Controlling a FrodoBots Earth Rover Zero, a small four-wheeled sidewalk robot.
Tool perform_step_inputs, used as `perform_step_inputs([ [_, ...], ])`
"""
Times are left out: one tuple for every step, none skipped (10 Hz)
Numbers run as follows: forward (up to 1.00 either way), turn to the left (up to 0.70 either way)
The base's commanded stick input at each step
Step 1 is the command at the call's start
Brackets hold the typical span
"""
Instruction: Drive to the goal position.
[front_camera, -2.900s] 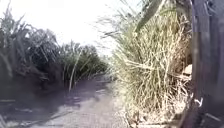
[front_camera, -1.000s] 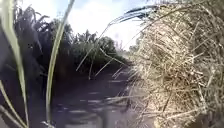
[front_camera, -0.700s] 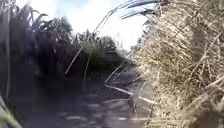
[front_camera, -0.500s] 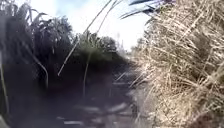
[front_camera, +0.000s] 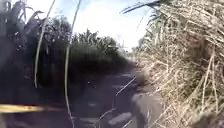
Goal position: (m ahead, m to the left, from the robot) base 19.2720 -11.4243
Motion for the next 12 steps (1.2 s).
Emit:
perform_step_inputs([
  [0.45, -0.22],
  [0.45, -0.27],
  [0.45, -0.27],
  [0.45, -0.27],
  [0.45, -0.27],
  [0.45, -0.27],
  [0.45, -0.27],
  [0.45, -0.27],
  [0.45, -0.27],
  [0.45, -0.27],
  [0.45, -0.27],
  [0.45, -0.27],
])
